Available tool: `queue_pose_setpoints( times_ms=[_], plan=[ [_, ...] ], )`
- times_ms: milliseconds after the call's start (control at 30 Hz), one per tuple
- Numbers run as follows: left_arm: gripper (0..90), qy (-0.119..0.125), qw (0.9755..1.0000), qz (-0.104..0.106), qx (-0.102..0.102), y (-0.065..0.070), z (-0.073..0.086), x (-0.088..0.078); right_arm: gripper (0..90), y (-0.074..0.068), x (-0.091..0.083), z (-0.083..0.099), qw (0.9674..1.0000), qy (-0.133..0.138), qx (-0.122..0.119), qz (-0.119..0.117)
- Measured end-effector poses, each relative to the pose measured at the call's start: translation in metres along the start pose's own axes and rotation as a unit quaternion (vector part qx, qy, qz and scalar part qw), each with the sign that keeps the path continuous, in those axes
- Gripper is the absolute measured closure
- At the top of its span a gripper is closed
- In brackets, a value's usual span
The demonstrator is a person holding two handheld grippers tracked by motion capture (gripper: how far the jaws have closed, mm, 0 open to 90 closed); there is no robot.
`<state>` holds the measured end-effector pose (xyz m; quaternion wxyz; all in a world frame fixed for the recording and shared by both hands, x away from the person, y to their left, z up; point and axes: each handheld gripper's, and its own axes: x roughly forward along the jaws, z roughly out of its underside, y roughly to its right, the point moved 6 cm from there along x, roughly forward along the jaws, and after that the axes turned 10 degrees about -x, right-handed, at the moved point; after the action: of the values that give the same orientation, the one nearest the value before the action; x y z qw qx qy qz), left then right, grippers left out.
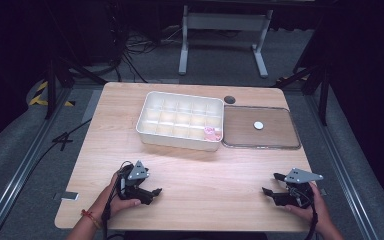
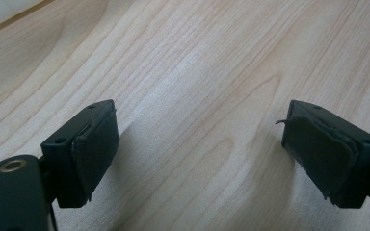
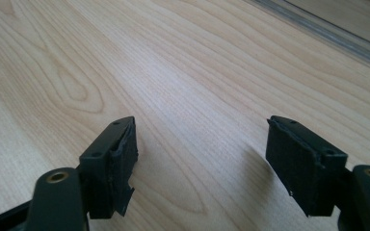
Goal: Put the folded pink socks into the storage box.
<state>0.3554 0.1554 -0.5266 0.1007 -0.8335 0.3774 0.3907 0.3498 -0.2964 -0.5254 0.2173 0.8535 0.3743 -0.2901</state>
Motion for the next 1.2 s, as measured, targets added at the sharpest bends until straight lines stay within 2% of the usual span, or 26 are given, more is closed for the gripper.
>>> queue_pose_setpoints(
  times_ms=[33,100,500,1200],
  plan=[
    [13.0,0.000,1.0000,0.000,0.000,0.0001,0.0000,0.0000,26.9,0.0005,-0.0004,0.0010,0.9999,0.000,0.008,-0.008],
    [13.0,0.000,1.0000,0.000,0.000,0.0000,0.0000,0.0000,26.7,0.0014,-0.0006,0.0017,0.9999,-0.001,0.012,-0.008],
    [12.9,0.001,1.0000,-0.002,-0.001,0.0003,0.0000,0.0001,25.0,0.0025,-0.0010,0.0026,0.9998,-0.004,0.020,-0.002],
    [12.7,0.000,1.0000,-0.001,-0.001,0.0001,-0.0002,0.0003,23.1,0.0035,-0.0008,0.0030,0.9997,-0.006,0.022,0.002]
  ],
)
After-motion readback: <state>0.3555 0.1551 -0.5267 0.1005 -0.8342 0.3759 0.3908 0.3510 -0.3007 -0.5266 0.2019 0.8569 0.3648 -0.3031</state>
